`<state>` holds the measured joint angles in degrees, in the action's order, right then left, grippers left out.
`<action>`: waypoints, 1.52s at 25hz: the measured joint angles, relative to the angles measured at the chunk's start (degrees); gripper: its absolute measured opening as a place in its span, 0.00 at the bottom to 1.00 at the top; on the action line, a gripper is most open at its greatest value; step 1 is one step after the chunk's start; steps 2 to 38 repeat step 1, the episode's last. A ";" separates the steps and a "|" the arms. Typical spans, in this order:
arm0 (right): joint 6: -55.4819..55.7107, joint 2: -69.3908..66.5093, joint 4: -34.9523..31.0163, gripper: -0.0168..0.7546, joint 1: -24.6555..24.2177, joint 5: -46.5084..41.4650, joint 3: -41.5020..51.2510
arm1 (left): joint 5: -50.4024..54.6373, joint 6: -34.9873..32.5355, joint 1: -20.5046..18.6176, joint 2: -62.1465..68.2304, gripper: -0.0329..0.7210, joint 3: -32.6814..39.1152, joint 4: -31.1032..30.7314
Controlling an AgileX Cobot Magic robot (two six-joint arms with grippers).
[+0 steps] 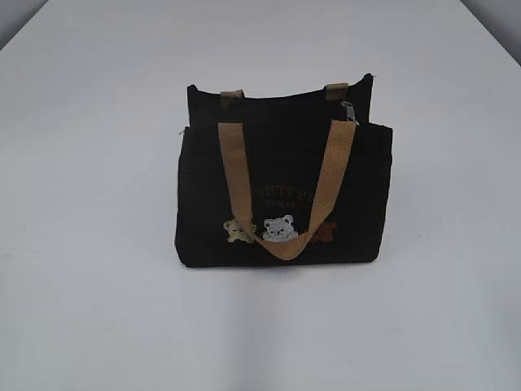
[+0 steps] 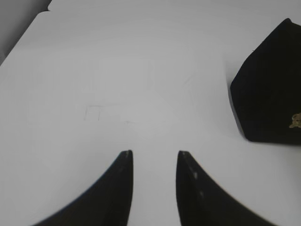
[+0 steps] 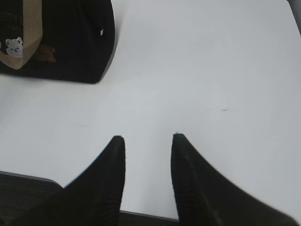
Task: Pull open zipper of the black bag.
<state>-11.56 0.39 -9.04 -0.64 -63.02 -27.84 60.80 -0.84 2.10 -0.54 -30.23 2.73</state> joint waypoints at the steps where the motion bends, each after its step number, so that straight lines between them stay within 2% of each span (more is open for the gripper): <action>1: 0.00 0.00 0.00 0.37 0.00 0.00 0.00 | 0.00 0.00 0.00 0.00 0.36 0.00 0.00; 38: 0.00 0.00 0.00 0.37 0.00 0.00 0.00 | 0.00 0.00 0.00 0.00 0.36 0.00 0.00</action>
